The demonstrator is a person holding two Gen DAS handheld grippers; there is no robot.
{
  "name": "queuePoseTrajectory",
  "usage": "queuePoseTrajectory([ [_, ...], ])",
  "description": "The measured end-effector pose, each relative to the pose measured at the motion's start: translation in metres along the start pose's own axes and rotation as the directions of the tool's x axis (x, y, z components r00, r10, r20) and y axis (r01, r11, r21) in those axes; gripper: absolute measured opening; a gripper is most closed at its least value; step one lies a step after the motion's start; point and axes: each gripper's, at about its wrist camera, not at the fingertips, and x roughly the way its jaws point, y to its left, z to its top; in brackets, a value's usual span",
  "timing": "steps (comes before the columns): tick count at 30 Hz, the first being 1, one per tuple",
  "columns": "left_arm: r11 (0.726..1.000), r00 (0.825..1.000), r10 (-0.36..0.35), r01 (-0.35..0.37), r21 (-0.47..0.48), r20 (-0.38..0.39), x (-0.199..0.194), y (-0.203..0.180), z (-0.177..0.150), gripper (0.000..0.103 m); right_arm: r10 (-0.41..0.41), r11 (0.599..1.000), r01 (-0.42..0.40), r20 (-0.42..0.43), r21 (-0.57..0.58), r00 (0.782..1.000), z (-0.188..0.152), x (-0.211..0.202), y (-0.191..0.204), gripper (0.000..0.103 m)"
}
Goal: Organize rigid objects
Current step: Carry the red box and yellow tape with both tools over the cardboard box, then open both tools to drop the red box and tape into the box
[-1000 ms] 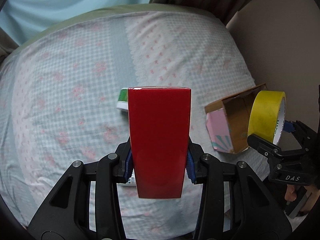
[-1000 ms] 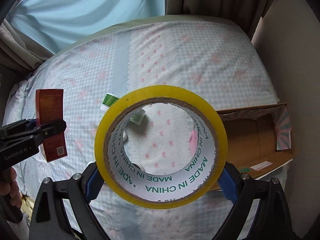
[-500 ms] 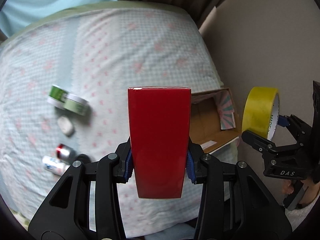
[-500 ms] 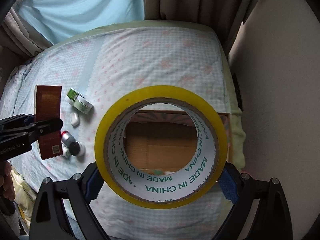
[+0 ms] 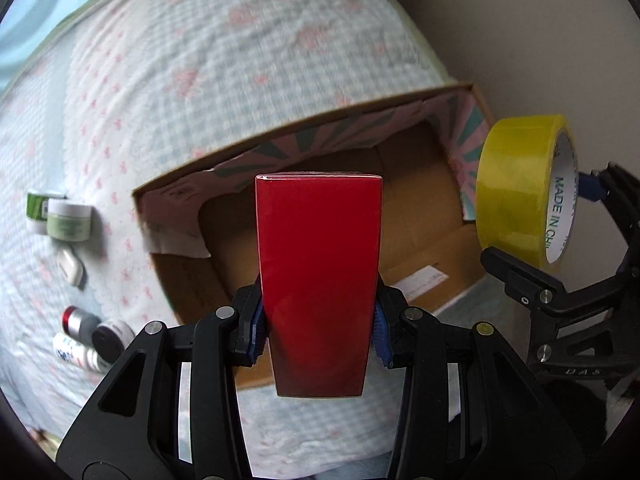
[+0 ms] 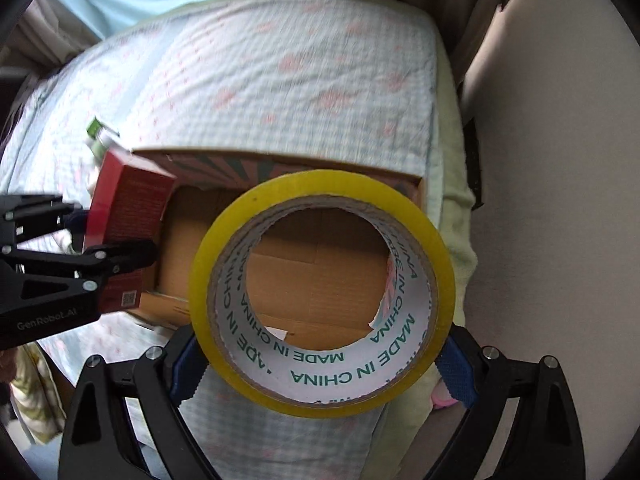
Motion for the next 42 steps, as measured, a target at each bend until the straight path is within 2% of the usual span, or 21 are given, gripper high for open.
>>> queuePoseTrajectory([
  [5,0.996,0.995,0.068,-0.063,0.066,-0.074,0.048,-0.001,0.005,0.038,-0.006,0.995,0.004,-0.018,-0.104,1.0,0.0,0.039,0.009,0.094],
  [10,0.99,0.984,0.112,-0.099,0.099,-0.137,0.079,0.003,0.002,0.038,-0.005,0.985,-0.003,-0.045,-0.174,0.999,0.002,0.067,0.021,0.094],
  [15,0.99,0.982,0.107,-0.091,0.106,-0.157,0.088,0.005,-0.002,0.038,-0.008,0.969,-0.011,-0.076,-0.247,0.997,0.002,0.086,0.035,0.094],
  [19,0.983,0.982,0.137,-0.119,0.141,-0.13,0.084,0.001,0.0,0.038,0.019,0.964,-0.04,-0.083,-0.262,0.996,0.004,0.09,0.039,0.094],
  [20,0.982,0.982,0.141,-0.123,0.142,-0.126,0.082,0.001,0.001,0.043,0.028,0.965,-0.049,-0.082,-0.256,0.996,0.004,0.09,0.038,0.094],
  [21,0.982,0.984,0.139,-0.122,0.144,-0.115,0.078,0.0,0.003,0.066,0.038,0.967,-0.057,-0.083,-0.247,0.996,0.005,0.09,0.038,0.094],
  [22,0.979,0.983,0.155,-0.14,0.147,-0.095,0.073,-0.001,0.005,0.081,0.044,0.968,-0.066,-0.094,-0.242,0.995,0.005,0.09,0.037,0.095],
  [23,0.972,0.978,0.195,-0.183,0.149,-0.076,0.068,0.0,0.007,0.103,0.031,0.964,-0.059,-0.111,-0.258,0.993,0.003,0.091,0.038,0.099],
  [24,0.975,0.981,0.181,-0.17,0.146,-0.063,0.063,0.002,0.009,0.103,0.009,0.961,-0.039,-0.112,-0.274,0.994,0.002,0.09,0.038,0.103],
  [26,0.984,0.989,0.135,-0.126,0.127,-0.067,0.056,0.006,0.01,0.103,0.026,0.954,-0.051,-0.086,-0.297,0.996,-0.002,0.082,0.038,0.103],
  [28,0.98,0.986,0.157,-0.148,0.133,-0.058,0.052,0.008,0.008,0.103,0.044,0.956,-0.059,-0.057,-0.289,0.997,-0.006,0.073,0.036,0.103],
  [31,0.975,0.984,0.172,-0.163,0.148,-0.051,0.046,0.005,0.0,0.103,0.045,0.964,-0.059,-0.06,-0.26,0.997,-0.007,0.066,0.032,0.103],
  [42,0.979,0.988,0.152,-0.147,0.143,-0.023,0.023,-0.003,0.005,0.103,0.006,0.979,-0.021,-0.073,-0.201,0.997,-0.005,0.05,0.022,0.103],
])
